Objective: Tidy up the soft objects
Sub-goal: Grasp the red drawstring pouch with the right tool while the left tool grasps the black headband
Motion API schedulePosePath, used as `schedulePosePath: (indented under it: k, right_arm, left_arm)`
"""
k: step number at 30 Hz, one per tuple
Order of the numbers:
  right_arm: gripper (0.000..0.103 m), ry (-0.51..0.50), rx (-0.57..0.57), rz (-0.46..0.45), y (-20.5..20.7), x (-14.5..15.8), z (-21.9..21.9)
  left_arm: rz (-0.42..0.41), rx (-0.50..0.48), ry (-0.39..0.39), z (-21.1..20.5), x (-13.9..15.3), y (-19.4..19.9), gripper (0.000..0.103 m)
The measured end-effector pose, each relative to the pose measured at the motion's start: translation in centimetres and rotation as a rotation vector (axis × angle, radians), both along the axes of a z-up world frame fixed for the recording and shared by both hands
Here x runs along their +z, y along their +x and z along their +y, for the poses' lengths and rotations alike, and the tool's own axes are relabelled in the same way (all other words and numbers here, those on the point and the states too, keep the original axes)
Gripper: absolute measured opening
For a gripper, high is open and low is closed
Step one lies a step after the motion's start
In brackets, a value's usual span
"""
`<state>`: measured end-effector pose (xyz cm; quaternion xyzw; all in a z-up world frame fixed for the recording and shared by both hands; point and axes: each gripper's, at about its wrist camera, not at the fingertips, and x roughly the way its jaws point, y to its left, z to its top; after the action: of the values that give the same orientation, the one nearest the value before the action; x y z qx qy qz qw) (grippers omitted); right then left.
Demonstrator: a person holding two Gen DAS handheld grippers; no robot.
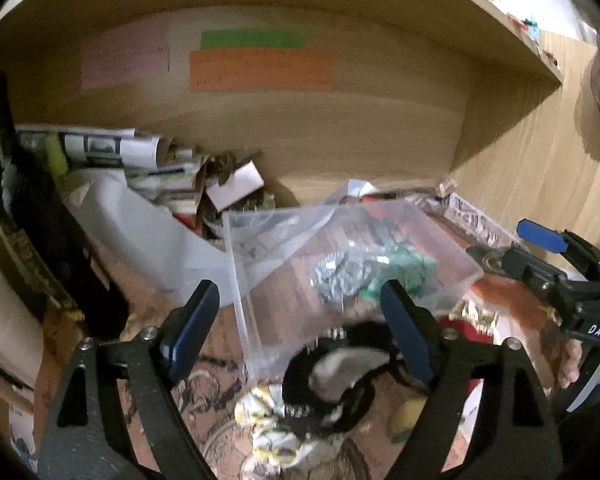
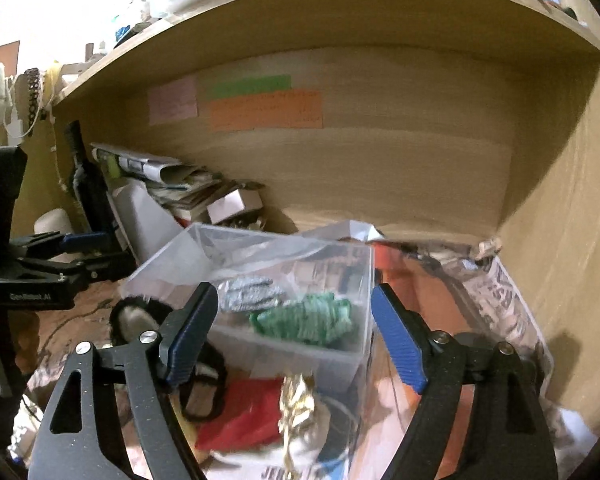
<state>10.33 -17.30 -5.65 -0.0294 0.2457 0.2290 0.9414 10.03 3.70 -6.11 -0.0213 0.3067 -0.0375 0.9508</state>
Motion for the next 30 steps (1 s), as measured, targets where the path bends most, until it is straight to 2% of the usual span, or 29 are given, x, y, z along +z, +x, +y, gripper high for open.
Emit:
schedulePosePath:
  k: [10,17,19,21,23,26,28,30]
  right_arm:
    - [0.077,-0.022,0.012,0.123,-1.5,-4.0,-0.5]
    - [0.074,-0.064,0.008,0.151,-1.3,-5.6,0.3]
    - [0.063,-0.065,0.015,0.177,-1.0,-6.2,0.5]
    - [0.052,-0.070,0.017,0.193,-0.9,-6.7,0.5]
    - [0.048,-0.077,0.009,0.188,-0.9,-6.8,0.6]
    - [0.036,-0.073,0.007,0.175,-1.1,-6.6,0.5]
    - [0.023,-0.075,0.007,0.169,-1.1,-6.4,0.4]
    - [0.019,-0.075,0.004,0.160,-1.2,-6.3,0.2]
  left_arm:
    - [0.097,0.011,-0.019,0.0,-4.4,-1.7,0.083]
    - [0.147,0.007,-0.053,-0.2,-6.9,-1.4,0.083]
    - [0.152,0.003,-0.064,-0.3,-7.4,-1.2,0.082]
    - [0.156,-0.002,-0.063,-0.6,-7.6,-1.2,0.071]
    - [0.162,-0.016,-0.063,-1.0,-7.7,-1.0,0.062]
    - [0.149,-0.016,-0.067,-1.1,-7.6,-1.2,0.054]
    - [0.132,-0.015,-0.068,-1.0,-7.4,-1.3,0.050]
    - [0.125,-0.018,-0.071,-0.9,-7.2,-1.4,0.039]
